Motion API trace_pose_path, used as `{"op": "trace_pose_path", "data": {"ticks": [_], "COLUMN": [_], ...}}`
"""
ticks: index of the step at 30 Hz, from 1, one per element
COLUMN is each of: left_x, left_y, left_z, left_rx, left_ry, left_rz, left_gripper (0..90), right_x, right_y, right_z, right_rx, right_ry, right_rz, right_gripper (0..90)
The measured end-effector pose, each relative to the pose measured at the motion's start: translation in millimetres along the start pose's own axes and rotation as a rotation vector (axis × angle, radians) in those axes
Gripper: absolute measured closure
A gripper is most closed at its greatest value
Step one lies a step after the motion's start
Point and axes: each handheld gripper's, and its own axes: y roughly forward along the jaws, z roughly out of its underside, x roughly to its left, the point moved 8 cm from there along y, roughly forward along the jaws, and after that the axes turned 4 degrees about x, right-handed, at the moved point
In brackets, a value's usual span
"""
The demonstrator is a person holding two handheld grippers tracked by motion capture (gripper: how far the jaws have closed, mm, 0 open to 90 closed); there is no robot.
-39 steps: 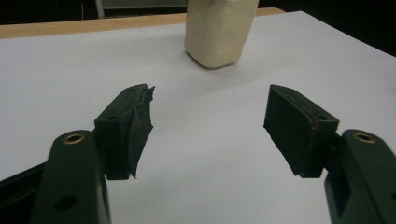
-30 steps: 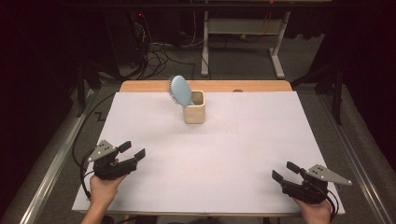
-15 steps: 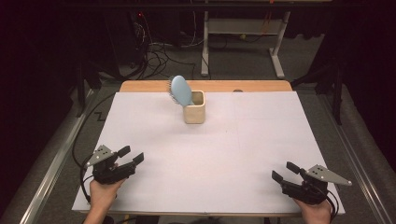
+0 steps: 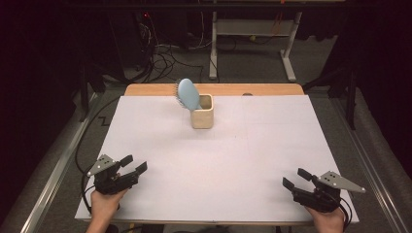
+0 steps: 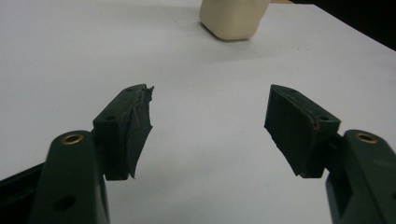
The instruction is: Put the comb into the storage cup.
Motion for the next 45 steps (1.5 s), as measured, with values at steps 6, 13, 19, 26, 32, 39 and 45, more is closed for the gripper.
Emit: {"op": "trace_pose_path", "data": {"ticks": [6,13,19,26,32,39,45], "left_x": [0.6,3.7,3.7,4.3,3.3,2.6,1.0], "left_y": [0.8,1.7,3.3,2.7,2.7,4.3,6.0], "left_z": [4.0,7.2,9.9,12.0,15.0,19.1,22.3], "left_rx": [0.014,0.025,0.033,0.036,0.045,0.060,0.073], "left_ry": [-0.002,-0.003,-0.005,-0.008,-0.011,-0.009,-0.010], "left_rz": [0.002,-0.004,-0.005,-0.011,-0.011,-0.035,-0.034], "left_gripper": [31.6,31.5,31.5,31.6,31.6,31.0,30.9], "right_x": [0.2,0.3,0.4,0.5,0.8,0.6,1.0], "right_y": [0.3,0.3,0.4,0.4,0.5,0.9,1.1], "right_z": [0.0,0.1,0.2,0.4,0.5,0.8,0.9], "right_rx": [0.002,0.002,0.003,0.005,0.005,0.009,0.012], "right_ry": [-0.002,-0.002,-0.001,-0.004,-0.006,-0.010,-0.012], "right_rz": [-0.001,-0.001,-0.001,-0.002,-0.005,-0.005,-0.006], "right_gripper": [28.6,28.6,28.6,28.6,28.6,28.6,28.7]}}
